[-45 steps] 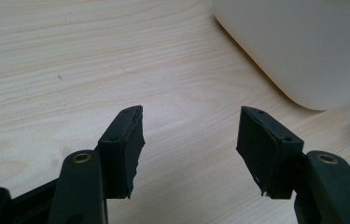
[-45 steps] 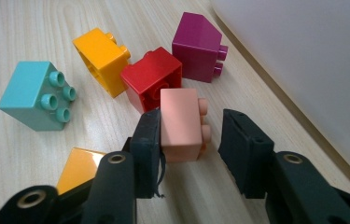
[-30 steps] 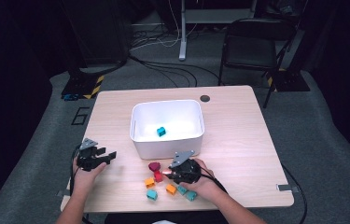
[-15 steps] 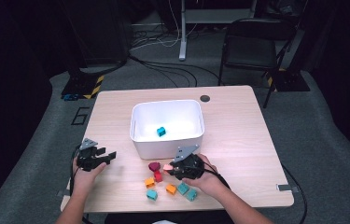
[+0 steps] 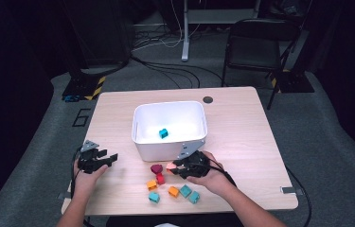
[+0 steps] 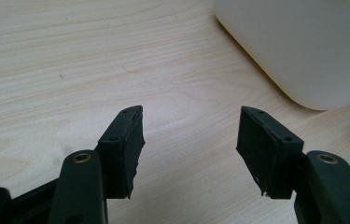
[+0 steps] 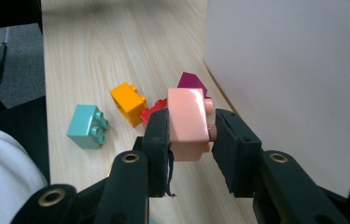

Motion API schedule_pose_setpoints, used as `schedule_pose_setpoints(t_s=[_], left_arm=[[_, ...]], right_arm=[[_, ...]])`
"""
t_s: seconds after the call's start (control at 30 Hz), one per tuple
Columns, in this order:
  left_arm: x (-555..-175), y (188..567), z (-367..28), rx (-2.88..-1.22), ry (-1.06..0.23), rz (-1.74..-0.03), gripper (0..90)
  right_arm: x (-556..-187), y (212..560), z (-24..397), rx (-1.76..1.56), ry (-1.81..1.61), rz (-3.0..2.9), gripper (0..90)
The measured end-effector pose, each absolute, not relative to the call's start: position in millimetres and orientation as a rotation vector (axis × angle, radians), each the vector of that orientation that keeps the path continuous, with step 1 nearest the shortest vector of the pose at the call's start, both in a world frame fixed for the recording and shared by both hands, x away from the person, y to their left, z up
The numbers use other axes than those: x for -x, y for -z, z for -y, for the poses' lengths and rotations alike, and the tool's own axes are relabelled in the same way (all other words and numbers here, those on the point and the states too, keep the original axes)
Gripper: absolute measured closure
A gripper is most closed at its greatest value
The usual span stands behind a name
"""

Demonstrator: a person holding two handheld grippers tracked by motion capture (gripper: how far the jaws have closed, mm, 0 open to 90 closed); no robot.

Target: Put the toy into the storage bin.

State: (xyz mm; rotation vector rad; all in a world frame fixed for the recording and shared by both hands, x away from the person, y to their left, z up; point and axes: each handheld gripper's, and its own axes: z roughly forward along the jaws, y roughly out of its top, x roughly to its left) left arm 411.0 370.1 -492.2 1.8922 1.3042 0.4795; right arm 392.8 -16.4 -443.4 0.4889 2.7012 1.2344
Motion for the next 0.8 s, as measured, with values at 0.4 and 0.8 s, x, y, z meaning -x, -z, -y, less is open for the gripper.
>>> schedule_pose_setpoints(t_s=[0.4, 0.8], left_arm=[[-410.9, 492.3, -370.0, -1.892, -0.481, -1.304, 40.8], [-410.8, 492.2, -369.7, -1.893, -0.482, -1.303, 40.7]], right_arm=[[-391.9, 412.4, 22.0, -0.498, -1.281, -2.702, 66.0], [-394.0, 377.2, 25.5, -0.491, -1.323, -2.689, 66.0]])
